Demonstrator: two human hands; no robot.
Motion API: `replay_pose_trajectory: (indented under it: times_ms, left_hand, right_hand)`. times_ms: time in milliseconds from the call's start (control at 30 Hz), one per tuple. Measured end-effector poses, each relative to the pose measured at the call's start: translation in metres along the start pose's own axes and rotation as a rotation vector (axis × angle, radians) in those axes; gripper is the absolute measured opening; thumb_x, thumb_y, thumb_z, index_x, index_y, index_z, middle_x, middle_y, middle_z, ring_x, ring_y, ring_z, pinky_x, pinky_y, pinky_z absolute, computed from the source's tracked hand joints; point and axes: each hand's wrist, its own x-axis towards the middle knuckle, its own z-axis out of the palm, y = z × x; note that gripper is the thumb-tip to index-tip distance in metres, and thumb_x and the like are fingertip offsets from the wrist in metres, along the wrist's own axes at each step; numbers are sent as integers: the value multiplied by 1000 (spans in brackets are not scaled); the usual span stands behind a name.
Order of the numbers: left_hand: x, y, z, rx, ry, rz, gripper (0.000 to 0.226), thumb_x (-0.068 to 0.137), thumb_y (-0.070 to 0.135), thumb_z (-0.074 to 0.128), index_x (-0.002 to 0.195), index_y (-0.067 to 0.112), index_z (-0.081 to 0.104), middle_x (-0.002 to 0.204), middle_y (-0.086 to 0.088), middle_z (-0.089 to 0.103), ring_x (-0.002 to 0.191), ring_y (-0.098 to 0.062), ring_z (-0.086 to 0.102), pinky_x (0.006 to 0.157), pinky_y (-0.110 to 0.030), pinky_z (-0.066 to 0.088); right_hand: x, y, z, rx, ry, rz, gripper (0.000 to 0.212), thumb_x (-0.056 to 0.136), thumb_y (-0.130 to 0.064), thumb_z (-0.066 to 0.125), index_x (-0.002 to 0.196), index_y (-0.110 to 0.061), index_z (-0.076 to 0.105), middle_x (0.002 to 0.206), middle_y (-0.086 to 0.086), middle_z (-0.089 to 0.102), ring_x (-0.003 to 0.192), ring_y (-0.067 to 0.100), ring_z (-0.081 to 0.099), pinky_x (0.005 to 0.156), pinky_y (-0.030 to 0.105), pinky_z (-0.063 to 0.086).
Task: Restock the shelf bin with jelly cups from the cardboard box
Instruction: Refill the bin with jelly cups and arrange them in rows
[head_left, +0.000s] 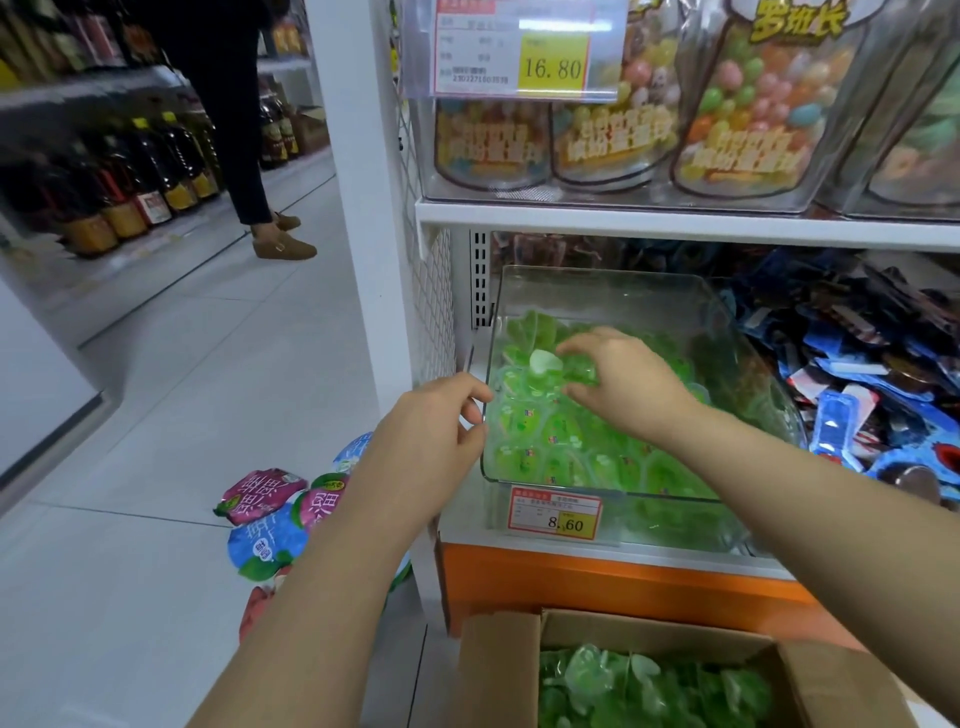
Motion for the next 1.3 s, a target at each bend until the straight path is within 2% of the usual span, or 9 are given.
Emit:
replay_pose_trajectory:
  times_ms: [133,267,500,700,800,900,1000,1133,1300]
  left_hand:
    - [3,3,2,1,31,-10,17,89,14,57,99,26,61,83,14,57,70,-2,57,64,-16,44]
    - [8,3,4,-14,57,-19,14,88,13,56,93,24,61,82,13,57,69,-3,56,61,-13,41]
    - [9,7,6,61,104,70,20,90,17,57,107,24,64,108,11,54,92,-9,56,80,-31,49]
    - [20,26,15,144,122,248,31,87,12,62,116,23,65,109,7,66,101,-18,58,88,-36,44]
    - [28,32,18,459,57,285,22,92,20,56,109,28,67,105,8,69,102,-18,57,91,-33,34]
    - [41,39,24,865,-117,325,30,88,13,56,114,27,63,105,7,66,105,-17,53,91,-34,29]
    - [60,43,28,1021,-262,403,31,85,8,60,112,23,65,105,2,67,103,-19,55,91,-36,30]
    - [82,45,13,861,-279,327,36,91,14,57,121,33,59,118,2,64,112,-21,53,98,-36,31]
    - [66,27,-2,509,-134,251,29,92,20,56,119,30,61,120,9,61,113,-18,52,91,-31,41]
  right_hand:
    - [20,-5,16,-256,-69,-129,56,90,-13,52,142,-29,35,142,4,39,119,29,52,88,39,47]
    - [27,-2,23,-330,-42,-165,44,88,-8,56,129,-22,48,125,5,50,106,30,57,79,37,48]
    - [-12,18,-4,389,132,-61,27,78,-16,75,100,-23,61,99,-3,59,73,9,56,73,9,43]
    - [-36,14,-19,794,39,46,29,81,-7,71,91,-31,57,96,-3,55,75,14,63,76,21,53]
    - [-40,25,-21,832,80,140,26,81,-5,70,88,-27,57,92,3,53,72,15,57,75,25,54]
    - [-41,40,-18,736,52,200,22,81,-7,70,88,-24,58,86,3,51,74,17,51,79,38,53]
    - [-37,48,-17,355,-39,166,22,81,-15,70,101,-20,61,84,-4,53,80,17,53,82,30,45]
    - [-37,50,-13,60,-124,130,35,84,-11,63,119,-18,58,118,10,49,105,28,56,93,30,43]
    - [-35,32,-18,-116,-46,56,36,89,-21,56,125,-27,57,126,3,51,115,25,50,97,36,42]
